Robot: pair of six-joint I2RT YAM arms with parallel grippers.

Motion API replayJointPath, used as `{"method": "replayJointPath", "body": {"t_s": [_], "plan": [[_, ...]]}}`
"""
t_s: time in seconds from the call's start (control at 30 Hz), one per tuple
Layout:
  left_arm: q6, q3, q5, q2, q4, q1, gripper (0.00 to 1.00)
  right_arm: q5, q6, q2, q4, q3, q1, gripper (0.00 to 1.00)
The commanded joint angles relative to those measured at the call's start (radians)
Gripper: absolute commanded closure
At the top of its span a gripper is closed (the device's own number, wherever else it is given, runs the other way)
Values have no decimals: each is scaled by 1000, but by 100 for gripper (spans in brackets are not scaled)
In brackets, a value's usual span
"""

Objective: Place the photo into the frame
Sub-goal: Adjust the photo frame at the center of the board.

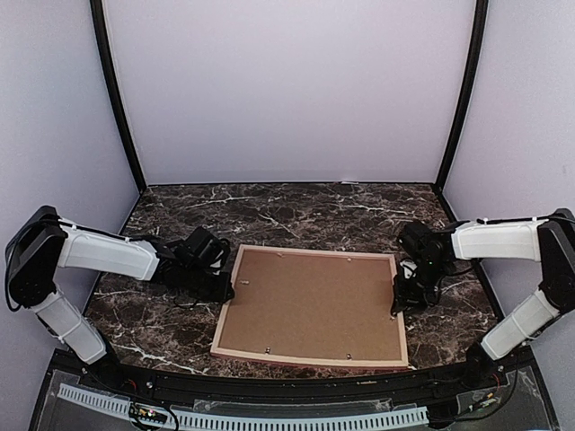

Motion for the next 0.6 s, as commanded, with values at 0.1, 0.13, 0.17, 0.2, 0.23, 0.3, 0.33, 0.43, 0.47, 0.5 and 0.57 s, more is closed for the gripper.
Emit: {"method": "replayJointPath", "body": {"t_s": [0.1, 0.13, 0.17, 0.2, 0.23, 0.3, 0.33, 0.43, 0.47, 0.5, 0.57], "plan": [[-10, -84, 172, -70, 36, -15, 81, 47, -91, 217, 181, 103, -1, 71], [-14, -101, 182, -77, 43, -16, 80, 50, -102, 233, 179, 124, -1, 69], [-20, -109, 198, -81, 53, -22, 80, 54, -111, 249, 177, 144, -3, 67], [-23, -122, 204, -91, 58, -27, 79, 58, -119, 260, 175, 161, -3, 65], [-28, -128, 209, -96, 61, -37, 78, 62, -125, 271, 171, 177, -5, 63], [-36, -144, 207, -125, 64, -52, 77, 68, -137, 285, 160, 206, -9, 60], [-38, -156, 207, -134, 66, -56, 76, 72, -140, 286, 153, 217, -8, 59], [-52, -177, 201, -176, 74, -63, 74, 93, -145, 277, 131, 237, -10, 57], [-51, -181, 197, -182, 73, -62, 73, 99, -142, 269, 123, 236, -11, 56], [-49, -182, 188, -190, 68, -63, 72, 104, -139, 257, 116, 234, -11, 55], [-41, -179, 174, -194, 57, -63, 70, 113, -128, 229, 106, 222, -12, 54]]}}
